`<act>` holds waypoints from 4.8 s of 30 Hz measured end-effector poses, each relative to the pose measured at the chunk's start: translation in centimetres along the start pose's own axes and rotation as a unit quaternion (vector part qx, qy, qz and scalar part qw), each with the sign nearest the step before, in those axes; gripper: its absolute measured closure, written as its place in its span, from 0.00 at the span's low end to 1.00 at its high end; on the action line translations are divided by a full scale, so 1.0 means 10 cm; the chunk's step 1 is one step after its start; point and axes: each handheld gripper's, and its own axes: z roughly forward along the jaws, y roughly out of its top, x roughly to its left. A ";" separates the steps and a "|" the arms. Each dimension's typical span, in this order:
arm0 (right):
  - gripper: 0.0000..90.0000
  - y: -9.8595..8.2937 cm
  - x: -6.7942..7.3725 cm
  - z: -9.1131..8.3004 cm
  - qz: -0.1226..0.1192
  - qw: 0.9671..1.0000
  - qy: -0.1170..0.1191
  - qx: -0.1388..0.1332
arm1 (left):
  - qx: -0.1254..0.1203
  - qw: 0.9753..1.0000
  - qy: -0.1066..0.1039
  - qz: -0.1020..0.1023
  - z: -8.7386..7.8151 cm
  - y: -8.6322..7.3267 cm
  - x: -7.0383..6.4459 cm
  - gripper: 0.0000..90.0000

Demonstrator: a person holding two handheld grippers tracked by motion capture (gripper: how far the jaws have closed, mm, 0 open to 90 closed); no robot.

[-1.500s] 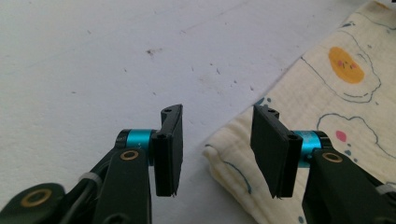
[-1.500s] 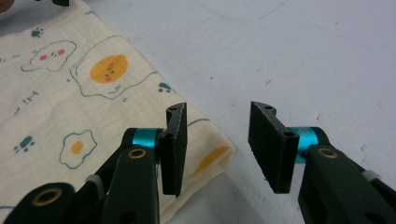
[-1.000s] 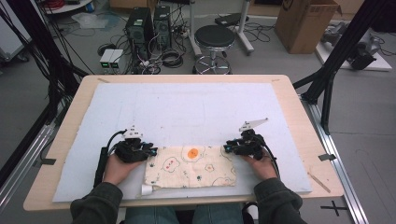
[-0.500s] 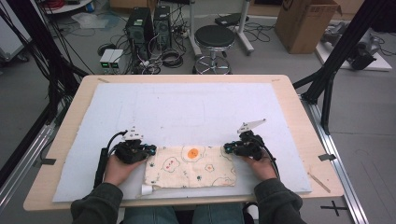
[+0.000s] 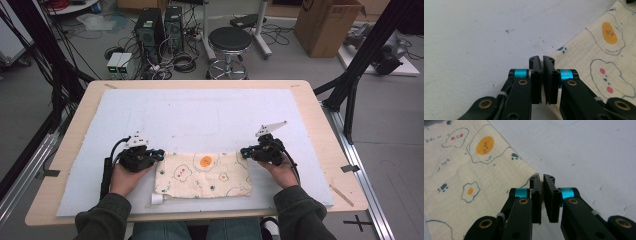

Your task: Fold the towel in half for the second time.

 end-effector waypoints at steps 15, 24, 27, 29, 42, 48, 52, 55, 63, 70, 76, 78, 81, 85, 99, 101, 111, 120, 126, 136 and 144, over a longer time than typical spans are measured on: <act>0.95 0.42 -0.33 0.05 0.045 0.999 -0.021 -0.017 | -0.024 0.998 0.049 -0.007 0.17 0.38 0.25 0.95; 0.95 0.38 -0.52 0.28 0.102 0.995 -0.018 -0.014 | -0.004 0.998 0.055 -0.014 0.30 0.35 0.34 0.95; 0.95 0.38 -0.51 0.24 0.100 0.995 -0.014 -0.027 | -0.017 0.998 0.052 -0.013 0.25 0.36 0.34 0.95; 0.95 0.39 -0.48 0.20 0.090 0.995 -0.013 -0.031 | -0.023 0.998 0.050 -0.006 0.21 0.36 0.32 0.95; 0.95 0.33 -0.38 0.10 0.075 0.996 -0.008 -0.041 | -0.036 0.998 0.043 0.030 0.06 0.23 0.14 0.95; 0.95 0.31 -0.30 0.04 0.067 0.996 0.007 -0.051 | -0.044 0.998 0.037 0.038 -0.03 0.18 0.11 0.95; 0.95 0.29 -0.23 0.00 0.055 0.997 0.012 -0.052 | -0.046 0.997 0.033 0.045 -0.09 0.12 0.08 0.95; 0.95 0.27 -0.18 -0.01 0.046 0.998 0.017 -0.046 | -0.046 0.997 0.028 0.053 -0.12 0.08 0.04 0.95; 0.95 0.17 -0.07 -0.07 0.040 0.998 0.022 -0.049 | -0.035 0.995 0.025 0.088 -0.19 0.06 -0.09 0.94; 0.95 0.02 -0.01 -0.07 0.040 0.998 0.027 -0.045 | -0.021 0.993 0.020 0.115 -0.22 0.03 -0.19 0.94; 0.94 -0.05 0.06 -0.09 0.028 0.998 0.027 -0.046 | -0.020 0.994 0.017 0.107 -0.23 -0.14 -0.23 0.94; 0.94 -0.07 0.09 -0.09 0.023 0.998 0.028 -0.045 | -0.017 0.994 0.015 0.106 -0.22 -0.17 -0.24 0.94; 0.94 -0.12 0.13 -0.08 0.019 0.998 0.027 -0.043 | -0.011 0.994 0.013 0.109 -0.23 -0.19 -0.26 0.94; 0.93 -0.20 0.16 -0.08 0.017 0.999 0.032 -0.040 | -0.011 0.994 0.009 0.109 -0.25 -0.22 -0.27 0.93; 0.85 -0.35 0.24 -0.10 0.011 0.999 0.036 -0.020 | 0.001 0.995 -0.014 0.097 -0.32 -0.30 -0.27 0.86; 0.79 -0.36 0.26 -0.11 0.008 0.999 0.039 -0.016 | 0.002 0.995 -0.034 0.094 -0.36 -0.30 -0.26 0.78; 0.65 -0.23 0.33 -0.35 -0.007 0.997 0.047 -0.062 | -0.035 0.995 -0.044 0.079 -0.53 -0.17 -0.24 0.64; 0.84 0.10 0.37 -0.15 -0.015 0.997 0.049 -0.065 | -0.026 0.995 -0.031 0.086 -0.27 0.06 -0.34 0.86; 0.90 0.25 0.38 0.13 -0.018 0.997 0.060 -0.039 | -0.004 0.995 -0.033 0.093 -0.05 0.09 -0.38 0.94; 0.89 0.17 0.50 0.38 -0.036 0.997 0.070 0.021 | 0.048 0.994 -0.027 0.091 0.01 -0.09 -0.32 0.93; 0.87 0.05 0.55 0.36 -0.051 0.996 0.060 0.036 | 0.054 0.993 -0.017 0.103 0.00 -0.13 -0.33 0.90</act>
